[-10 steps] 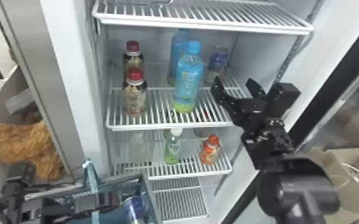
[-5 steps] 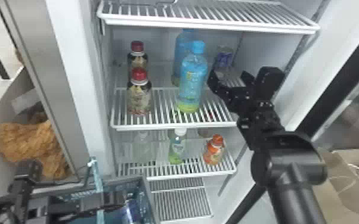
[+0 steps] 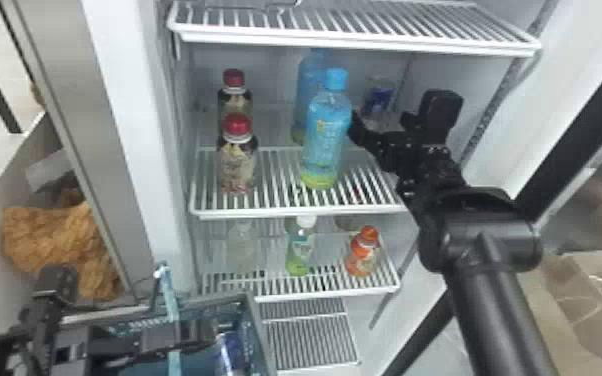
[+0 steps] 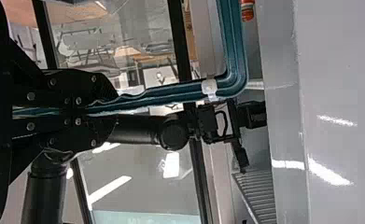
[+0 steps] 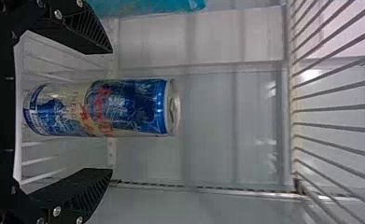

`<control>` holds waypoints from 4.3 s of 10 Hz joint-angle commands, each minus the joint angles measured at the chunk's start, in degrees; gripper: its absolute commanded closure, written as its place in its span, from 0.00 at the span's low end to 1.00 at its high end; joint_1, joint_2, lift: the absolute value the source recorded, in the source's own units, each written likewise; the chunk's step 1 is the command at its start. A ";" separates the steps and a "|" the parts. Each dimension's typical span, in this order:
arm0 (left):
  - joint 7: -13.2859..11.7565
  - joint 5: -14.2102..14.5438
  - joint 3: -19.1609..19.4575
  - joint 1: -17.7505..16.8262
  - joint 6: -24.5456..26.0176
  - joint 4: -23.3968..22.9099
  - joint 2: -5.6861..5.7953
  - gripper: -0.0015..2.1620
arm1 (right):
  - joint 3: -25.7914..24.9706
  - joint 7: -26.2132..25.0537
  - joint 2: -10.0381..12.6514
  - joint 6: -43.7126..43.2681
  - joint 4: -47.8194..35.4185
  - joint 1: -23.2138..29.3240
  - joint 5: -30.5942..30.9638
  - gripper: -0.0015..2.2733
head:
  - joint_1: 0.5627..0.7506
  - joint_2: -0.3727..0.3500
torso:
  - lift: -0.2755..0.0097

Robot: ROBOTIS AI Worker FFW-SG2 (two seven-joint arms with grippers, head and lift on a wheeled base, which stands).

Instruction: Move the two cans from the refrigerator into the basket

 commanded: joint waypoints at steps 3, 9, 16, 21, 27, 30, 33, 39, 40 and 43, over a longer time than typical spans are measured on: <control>-0.01 0.23 0.03 0.08 0.00 0.05 0.00 0.55 | 1.71 0.00 0.02 0.59 6.84 -5.01 1.03 0.07 | 0.70 0.30 | 0.88; 0.08 0.34 0.03 -0.06 0.00 0.33 -0.18 0.55 | 1.59 0.18 -0.42 0.45 11.48 -8.24 2.17 0.51 | 0.70 0.31 | 0.88; 0.08 0.46 0.26 0.22 -0.14 0.33 -0.35 0.55 | 0.68 -0.96 -1.04 0.31 -2.72 0.90 3.54 0.56 | 0.70 0.28 | 0.88; 0.08 0.34 0.26 0.36 -0.14 0.33 -0.44 0.55 | -0.58 -0.96 -1.74 9.03 -23.81 13.55 0.00 0.56 | 0.70 0.27 | 0.88; 0.17 0.23 0.03 0.22 -0.14 0.89 -0.53 0.55 | -4.69 -0.96 -2.18 18.73 -48.14 30.43 -3.08 0.56 | 0.70 0.25 | 0.88; 0.17 0.23 0.03 0.36 0.00 1.03 -0.44 0.55 | -6.29 -0.88 -3.06 22.53 -57.42 39.85 -6.28 0.56 | 0.70 0.22 | 0.88; 0.17 0.34 -0.08 0.36 -0.14 1.03 -0.44 0.55 | -8.23 -0.35 -3.41 26.47 -68.11 51.10 -10.51 0.56 | 0.70 0.22 | 0.88; 0.17 0.57 -0.54 0.22 -0.14 1.03 -0.70 0.55 | -8.92 8.88 -3.59 40.67 -76.97 62.21 -14.17 0.56 | 0.70 0.31 | 0.88; 0.17 0.57 -0.65 0.08 -0.14 1.03 -0.79 0.55 | -8.80 11.16 -3.59 42.22 -75.28 61.08 -13.02 0.56 | 0.70 0.33 | 0.88; 0.26 1.94 -1.57 0.08 -0.14 1.03 -0.97 0.55 | -5.61 16.26 -3.50 44.33 -67.83 56.87 -12.34 0.56 | 0.70 0.34 | 0.88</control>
